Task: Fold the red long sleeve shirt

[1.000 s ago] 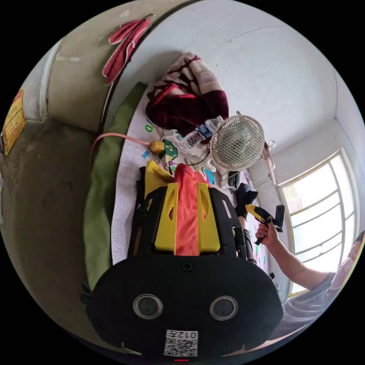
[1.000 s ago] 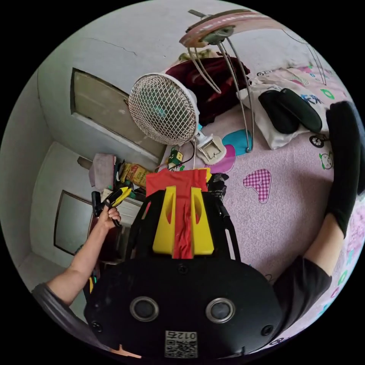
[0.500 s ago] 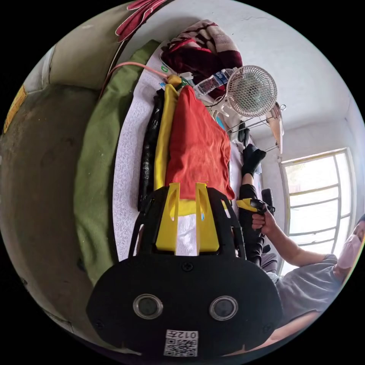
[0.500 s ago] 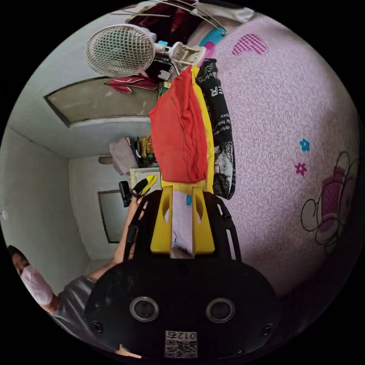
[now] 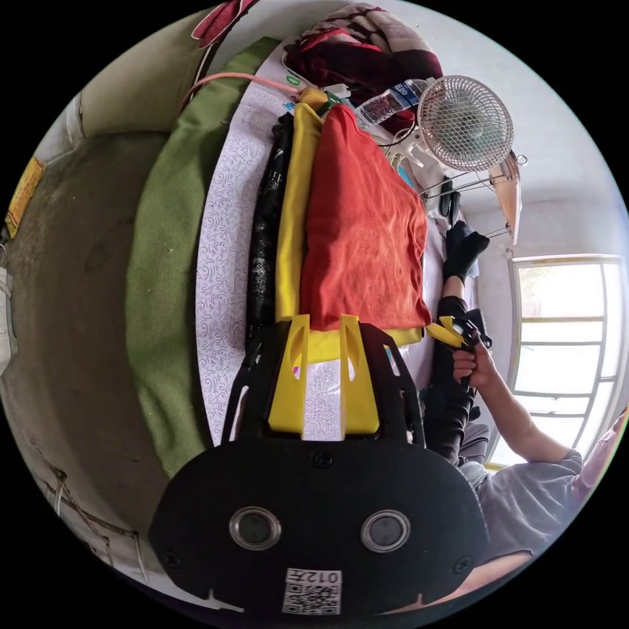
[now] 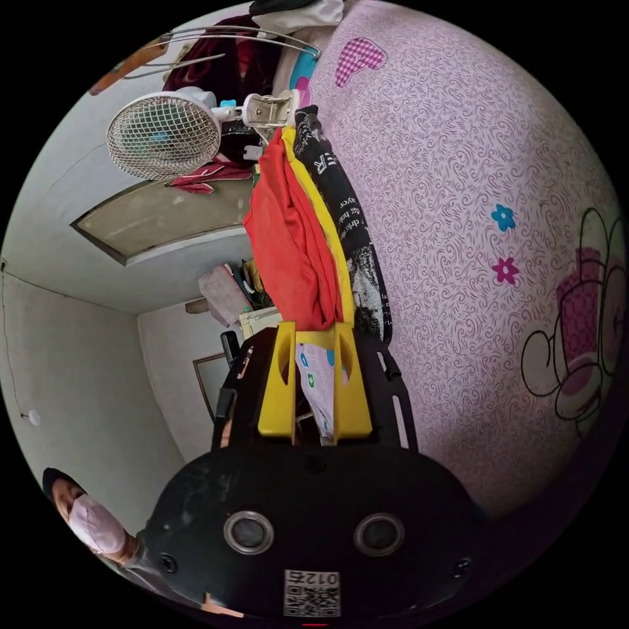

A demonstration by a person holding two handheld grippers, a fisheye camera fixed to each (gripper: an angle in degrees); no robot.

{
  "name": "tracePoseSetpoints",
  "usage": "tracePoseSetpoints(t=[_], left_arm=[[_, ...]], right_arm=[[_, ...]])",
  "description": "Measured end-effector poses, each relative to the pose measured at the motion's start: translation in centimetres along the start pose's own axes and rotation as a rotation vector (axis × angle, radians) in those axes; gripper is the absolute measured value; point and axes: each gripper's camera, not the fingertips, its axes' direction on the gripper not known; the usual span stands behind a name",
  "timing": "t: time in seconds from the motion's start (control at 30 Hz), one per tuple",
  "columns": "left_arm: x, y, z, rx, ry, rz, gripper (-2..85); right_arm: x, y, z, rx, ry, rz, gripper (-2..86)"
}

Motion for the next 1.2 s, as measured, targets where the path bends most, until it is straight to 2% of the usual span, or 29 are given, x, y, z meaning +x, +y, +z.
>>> tracePoseSetpoints(t=[0.07,0.3,0.6,0.67,0.73,0.8,0.9,0.97,1.1,1.2], left_arm=[[-0.3,-0.3,0.1,0.003,0.011,0.007,3.7],[-1.2,-0.7,0.7,0.009,0.025,0.044,1.8],[-0.8,-0.4,-0.9,0.046,0.045,0.098,1.1],[-0.3,-0.2,-2.0,0.074,0.099,0.109,1.1],[0.5,0.2,-3.1,0.094,0.087,0.125,1.0],[0.5,0.7,-2.3,0.047,0.017,0.119,1.0],[-1.9,0.8,1.6,-0.059,0.030,0.031,1.0],[-2.7,1.1,2.6,-0.044,0.068,0.005,1.0],[-1.3,2.5,1.7,-0.003,0.084,0.055,1.0],[-0.4,3.4,1.6,0.002,0.107,0.077,1.0]], right_arm=[[-2.0,0.3,-0.5,-0.018,0.085,-0.039,9.2],[-4.1,0.2,-0.3,-0.034,0.150,-0.003,9.8],[-8.7,1.0,0.9,0.007,0.088,-0.100,1.8],[-11.4,2.1,0.5,0.040,-0.030,-0.137,1.1],[-13.5,3.1,1.1,0.030,-0.016,-0.187,0.9],[-13.9,3.7,2.6,0.017,0.084,-0.196,0.7],[-10.9,3.4,5.6,0.017,0.141,-0.077,0.6],[-10.6,3.4,7.1,0.069,0.094,-0.053,0.5],[-13.7,3.5,9.7,0.019,0.073,-0.121,0.4],[-15.0,4.0,12.0,0.015,-0.024,-0.107,0.4]])
